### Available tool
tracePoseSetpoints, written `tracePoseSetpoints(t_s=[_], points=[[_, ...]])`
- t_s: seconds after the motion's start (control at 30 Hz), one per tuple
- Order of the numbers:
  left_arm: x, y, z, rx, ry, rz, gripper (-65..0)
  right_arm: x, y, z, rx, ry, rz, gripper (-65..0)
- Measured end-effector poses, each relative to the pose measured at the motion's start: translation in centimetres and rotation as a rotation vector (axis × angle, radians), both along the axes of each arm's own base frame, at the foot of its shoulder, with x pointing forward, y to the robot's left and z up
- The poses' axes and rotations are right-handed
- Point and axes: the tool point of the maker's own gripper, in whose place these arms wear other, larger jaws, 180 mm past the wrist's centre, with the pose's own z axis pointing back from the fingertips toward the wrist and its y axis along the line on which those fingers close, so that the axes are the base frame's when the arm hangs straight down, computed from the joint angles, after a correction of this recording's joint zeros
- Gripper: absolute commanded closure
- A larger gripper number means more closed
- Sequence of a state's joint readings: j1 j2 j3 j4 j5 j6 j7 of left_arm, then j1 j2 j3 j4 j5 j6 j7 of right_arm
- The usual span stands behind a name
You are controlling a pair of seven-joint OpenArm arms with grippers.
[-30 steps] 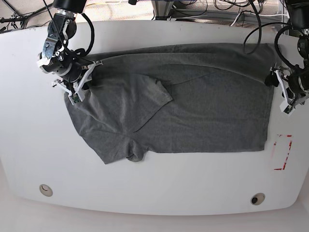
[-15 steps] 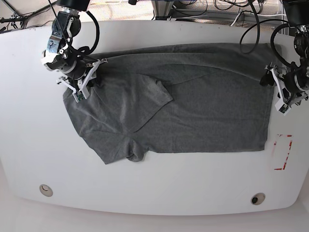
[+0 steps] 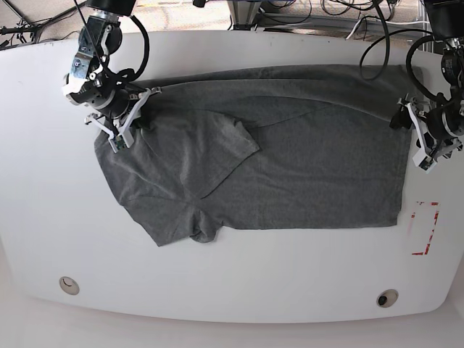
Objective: Fold the T-shirt properly
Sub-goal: 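Pull the grasped edges apart with both grippers to smooth the shirt, then drag the held shirt edges away from the shirt body with both grippers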
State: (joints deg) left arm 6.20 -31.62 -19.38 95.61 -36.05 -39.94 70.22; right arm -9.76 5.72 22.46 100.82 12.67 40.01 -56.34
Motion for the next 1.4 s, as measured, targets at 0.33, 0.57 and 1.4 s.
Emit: tracePoseSetpoints(t_s=[0.33, 0.57, 1.4], points=[[0.0, 0.0, 0.0, 0.000, 0.000, 0.000, -44.6, 1.4, -0.4, 2.5, -0.013, -0.083, -0.007, 0.0], [0.0, 0.1, 0.0, 0.002, 0.001, 0.001, -44.6, 1.9, -2.7, 2.8, -0.054, -0.085, -0.043, 0.0], [-0.5, -0.7, -0.7, -0.005, 0.023, -0.023, -44.6, 2.5, -4.7, 0.9, -0.002, -0.072, -0.102, -2.5]])
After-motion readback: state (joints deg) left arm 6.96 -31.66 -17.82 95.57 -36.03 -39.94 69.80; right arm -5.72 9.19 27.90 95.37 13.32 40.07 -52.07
